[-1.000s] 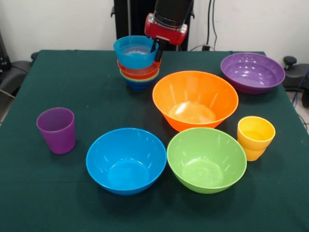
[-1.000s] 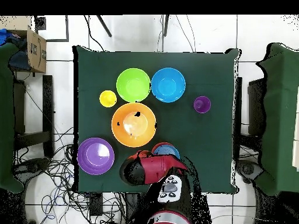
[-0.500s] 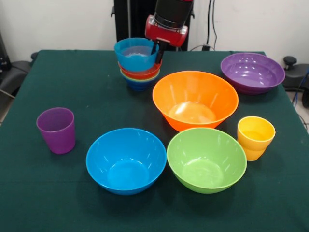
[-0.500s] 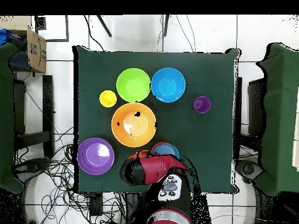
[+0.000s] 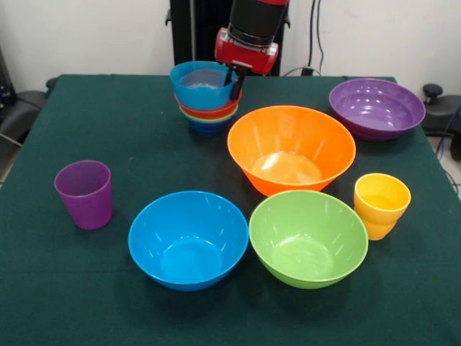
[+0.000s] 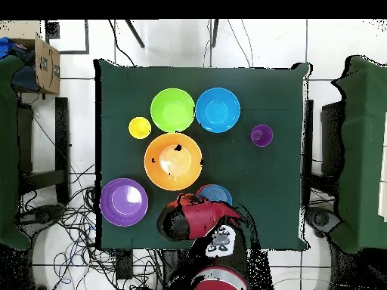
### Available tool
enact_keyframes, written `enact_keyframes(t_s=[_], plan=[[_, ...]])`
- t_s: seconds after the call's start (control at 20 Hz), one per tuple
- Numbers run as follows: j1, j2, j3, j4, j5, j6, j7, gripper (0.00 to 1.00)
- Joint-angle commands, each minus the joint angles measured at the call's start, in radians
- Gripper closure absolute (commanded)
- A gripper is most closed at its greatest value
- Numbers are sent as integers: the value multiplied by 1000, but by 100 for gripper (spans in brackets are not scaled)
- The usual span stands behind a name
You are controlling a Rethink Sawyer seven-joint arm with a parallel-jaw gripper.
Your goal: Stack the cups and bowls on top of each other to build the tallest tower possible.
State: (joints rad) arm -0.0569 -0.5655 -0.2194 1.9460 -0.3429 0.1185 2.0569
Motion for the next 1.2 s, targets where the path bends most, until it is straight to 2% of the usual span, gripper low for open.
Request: enact_keyframes(t_s=[0.05,0.85,1.2], plan=[[-9,68,119,11,37,-76,145,100],[-17,-15,128,40,40,13,115,100],[-14,-17,125,49,42,7,121,100]])
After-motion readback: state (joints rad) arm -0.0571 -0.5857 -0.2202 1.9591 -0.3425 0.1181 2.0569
